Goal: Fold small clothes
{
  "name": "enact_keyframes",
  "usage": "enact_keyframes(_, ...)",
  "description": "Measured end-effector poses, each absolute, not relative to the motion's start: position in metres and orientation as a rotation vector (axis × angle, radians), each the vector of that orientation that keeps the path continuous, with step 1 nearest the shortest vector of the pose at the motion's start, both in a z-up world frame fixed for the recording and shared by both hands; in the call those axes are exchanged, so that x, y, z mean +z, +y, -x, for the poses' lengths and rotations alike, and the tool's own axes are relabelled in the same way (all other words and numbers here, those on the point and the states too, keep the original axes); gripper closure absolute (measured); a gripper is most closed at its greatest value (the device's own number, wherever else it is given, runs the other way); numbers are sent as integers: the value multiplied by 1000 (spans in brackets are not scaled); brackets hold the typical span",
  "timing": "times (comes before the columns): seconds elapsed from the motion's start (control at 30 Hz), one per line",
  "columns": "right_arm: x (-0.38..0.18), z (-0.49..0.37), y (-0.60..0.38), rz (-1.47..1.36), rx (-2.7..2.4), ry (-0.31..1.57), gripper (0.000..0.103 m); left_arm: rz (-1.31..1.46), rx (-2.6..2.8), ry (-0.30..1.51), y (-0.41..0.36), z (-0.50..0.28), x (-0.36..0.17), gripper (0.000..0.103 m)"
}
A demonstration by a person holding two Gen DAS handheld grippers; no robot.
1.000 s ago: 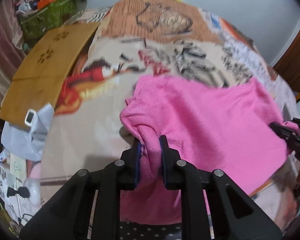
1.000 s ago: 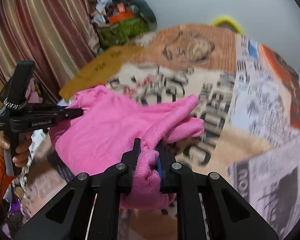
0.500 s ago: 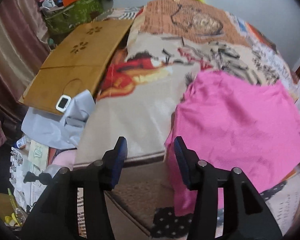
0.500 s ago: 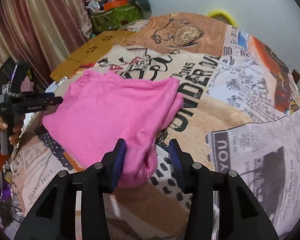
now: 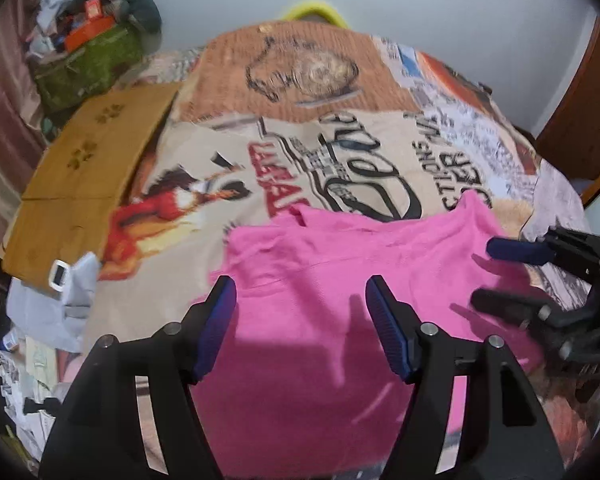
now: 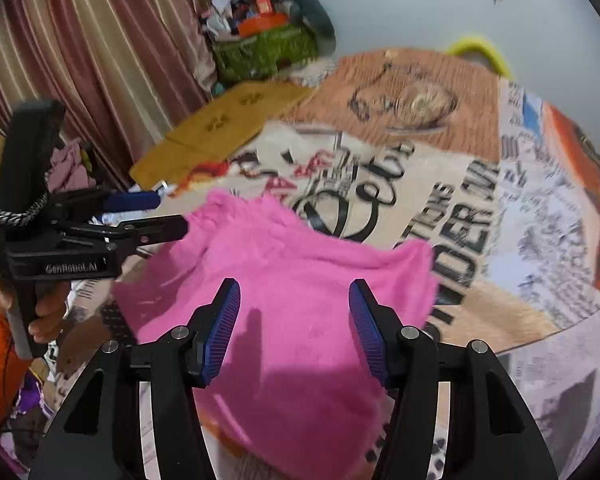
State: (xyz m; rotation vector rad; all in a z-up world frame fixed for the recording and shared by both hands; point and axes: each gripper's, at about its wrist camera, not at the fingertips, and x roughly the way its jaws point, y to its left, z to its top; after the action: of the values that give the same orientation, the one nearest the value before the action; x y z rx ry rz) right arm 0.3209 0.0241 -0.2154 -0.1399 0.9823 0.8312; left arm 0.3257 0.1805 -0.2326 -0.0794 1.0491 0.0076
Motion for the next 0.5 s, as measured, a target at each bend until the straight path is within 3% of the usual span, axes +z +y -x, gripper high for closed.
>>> enact_keyframes(0.23, -234, -331, 10, 155, 789, 1030, 50, 188, 59, 1114, 208, -343, -266, 36)
enact_keyframes(0.5, -209, -310, -12, 169, 763, 972, 50, 155, 111, 1062, 225, -312, -237, 36)
